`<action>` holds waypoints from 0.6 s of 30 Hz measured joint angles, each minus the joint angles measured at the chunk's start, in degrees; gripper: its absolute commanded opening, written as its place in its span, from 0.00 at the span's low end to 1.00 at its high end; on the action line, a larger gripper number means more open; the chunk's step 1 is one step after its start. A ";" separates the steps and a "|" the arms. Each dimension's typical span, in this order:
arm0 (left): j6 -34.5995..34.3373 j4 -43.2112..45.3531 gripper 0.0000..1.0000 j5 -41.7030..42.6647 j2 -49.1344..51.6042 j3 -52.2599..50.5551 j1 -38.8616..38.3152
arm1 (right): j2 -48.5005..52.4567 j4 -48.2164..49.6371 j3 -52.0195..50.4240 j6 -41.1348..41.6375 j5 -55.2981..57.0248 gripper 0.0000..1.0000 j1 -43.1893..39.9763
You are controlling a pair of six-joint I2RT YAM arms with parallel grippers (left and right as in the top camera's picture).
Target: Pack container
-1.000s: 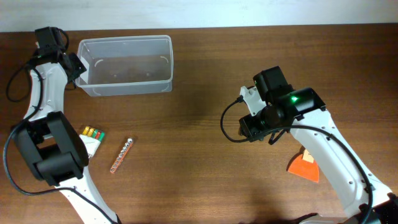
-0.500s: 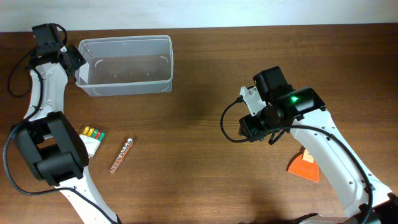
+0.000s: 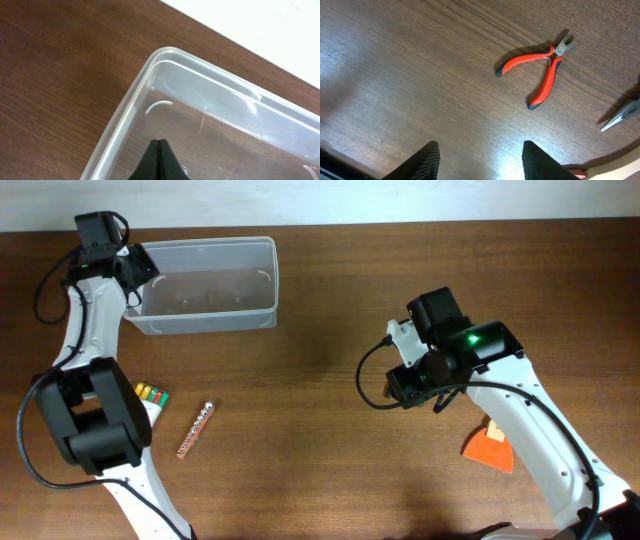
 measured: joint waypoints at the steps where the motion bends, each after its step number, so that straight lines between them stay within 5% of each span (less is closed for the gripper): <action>1: 0.00 -0.37 0.02 -0.22 0.00 0.00 0.02 | 0.00 0.00 0.00 0.00 0.02 0.54 0.00; 18: -0.28 -3.61 0.02 -4.72 0.00 0.00 5.38 | 0.00 -0.42 0.00 -0.04 0.02 0.54 0.00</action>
